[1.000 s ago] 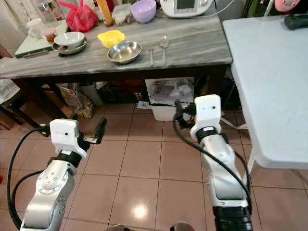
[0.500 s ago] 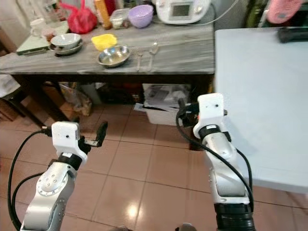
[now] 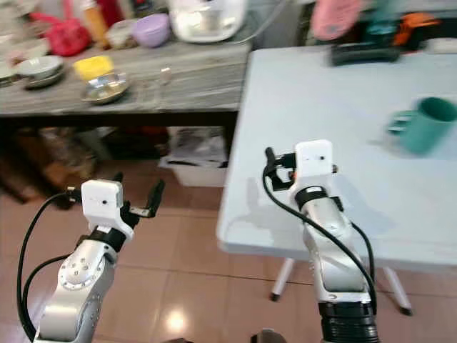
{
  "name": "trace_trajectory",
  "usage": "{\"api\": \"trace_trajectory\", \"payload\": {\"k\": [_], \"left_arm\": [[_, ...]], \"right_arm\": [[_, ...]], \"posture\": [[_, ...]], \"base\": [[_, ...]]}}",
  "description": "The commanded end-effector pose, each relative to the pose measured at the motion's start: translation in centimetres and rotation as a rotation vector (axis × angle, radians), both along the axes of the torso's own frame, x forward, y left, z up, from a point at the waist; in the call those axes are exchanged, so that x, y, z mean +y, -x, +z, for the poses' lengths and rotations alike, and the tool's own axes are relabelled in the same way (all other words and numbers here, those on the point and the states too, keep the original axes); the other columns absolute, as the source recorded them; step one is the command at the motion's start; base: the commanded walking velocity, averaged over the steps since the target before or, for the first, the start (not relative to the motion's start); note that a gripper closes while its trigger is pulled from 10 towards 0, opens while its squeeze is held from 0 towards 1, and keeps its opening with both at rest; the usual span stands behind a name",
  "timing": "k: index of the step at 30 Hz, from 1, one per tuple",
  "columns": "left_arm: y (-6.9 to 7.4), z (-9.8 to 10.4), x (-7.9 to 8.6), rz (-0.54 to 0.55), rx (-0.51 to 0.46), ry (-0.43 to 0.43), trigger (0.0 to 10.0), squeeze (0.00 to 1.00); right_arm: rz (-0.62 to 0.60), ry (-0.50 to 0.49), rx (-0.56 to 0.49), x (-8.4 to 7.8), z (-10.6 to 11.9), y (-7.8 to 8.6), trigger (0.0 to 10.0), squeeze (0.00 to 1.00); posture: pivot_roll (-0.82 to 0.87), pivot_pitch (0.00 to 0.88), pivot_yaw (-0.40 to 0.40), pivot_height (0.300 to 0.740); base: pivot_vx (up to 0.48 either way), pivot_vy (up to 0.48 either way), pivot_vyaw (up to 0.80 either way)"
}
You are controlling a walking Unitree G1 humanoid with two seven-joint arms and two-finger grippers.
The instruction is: Setting the table
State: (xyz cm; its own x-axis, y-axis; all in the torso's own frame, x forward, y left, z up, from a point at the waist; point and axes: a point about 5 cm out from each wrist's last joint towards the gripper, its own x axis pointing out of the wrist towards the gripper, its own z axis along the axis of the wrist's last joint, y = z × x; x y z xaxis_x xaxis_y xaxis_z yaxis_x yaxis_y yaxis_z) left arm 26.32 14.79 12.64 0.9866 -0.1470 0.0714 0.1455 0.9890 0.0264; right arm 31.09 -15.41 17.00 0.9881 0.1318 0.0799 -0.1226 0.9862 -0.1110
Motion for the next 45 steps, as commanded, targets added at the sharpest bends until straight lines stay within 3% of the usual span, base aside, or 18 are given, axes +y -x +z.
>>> {"api": "trace_trajectory", "payload": {"k": [1, 13, 17, 45], "left_arm": [[0.0, 0.2, 0.3, 0.014, -0.008, 0.001, 10.0, 0.0], [-0.3, 0.2, 0.1, 0.012, -0.012, -0.002, 10.0, 0.0], [-0.4, 0.2, 0.0, 0.014, -0.011, 0.036, 10.0, 0.0], [-0.8, 0.5, -0.8, -0.057, -0.036, 0.056, 10.0, 0.0]], "right_arm": [[0.02, 0.006, -0.009, 0.5, 0.3, 0.0, 10.0, 0.0], [0.013, 0.013, -0.013, 0.4, 0.4, -0.1, 10.0, 0.0], [0.009, 0.013, -0.016, 0.4, 0.4, -0.1, 10.0, 0.0], [-0.005, 0.019, -0.024, 0.3, 0.5, -0.1, 10.0, 0.0]], "posture": [[-0.11, 0.114, 0.142, 0.74], [-0.12, 0.107, 0.146, 0.74], [-0.13, 0.105, 0.149, 0.74], [-0.14, 0.114, 0.153, 0.74]], "base": [[0.0, -0.352, 0.0], [0.0, -0.316, 0.0], [0.0, 0.0, 0.0], [0.018, 0.0, 0.0]]}}
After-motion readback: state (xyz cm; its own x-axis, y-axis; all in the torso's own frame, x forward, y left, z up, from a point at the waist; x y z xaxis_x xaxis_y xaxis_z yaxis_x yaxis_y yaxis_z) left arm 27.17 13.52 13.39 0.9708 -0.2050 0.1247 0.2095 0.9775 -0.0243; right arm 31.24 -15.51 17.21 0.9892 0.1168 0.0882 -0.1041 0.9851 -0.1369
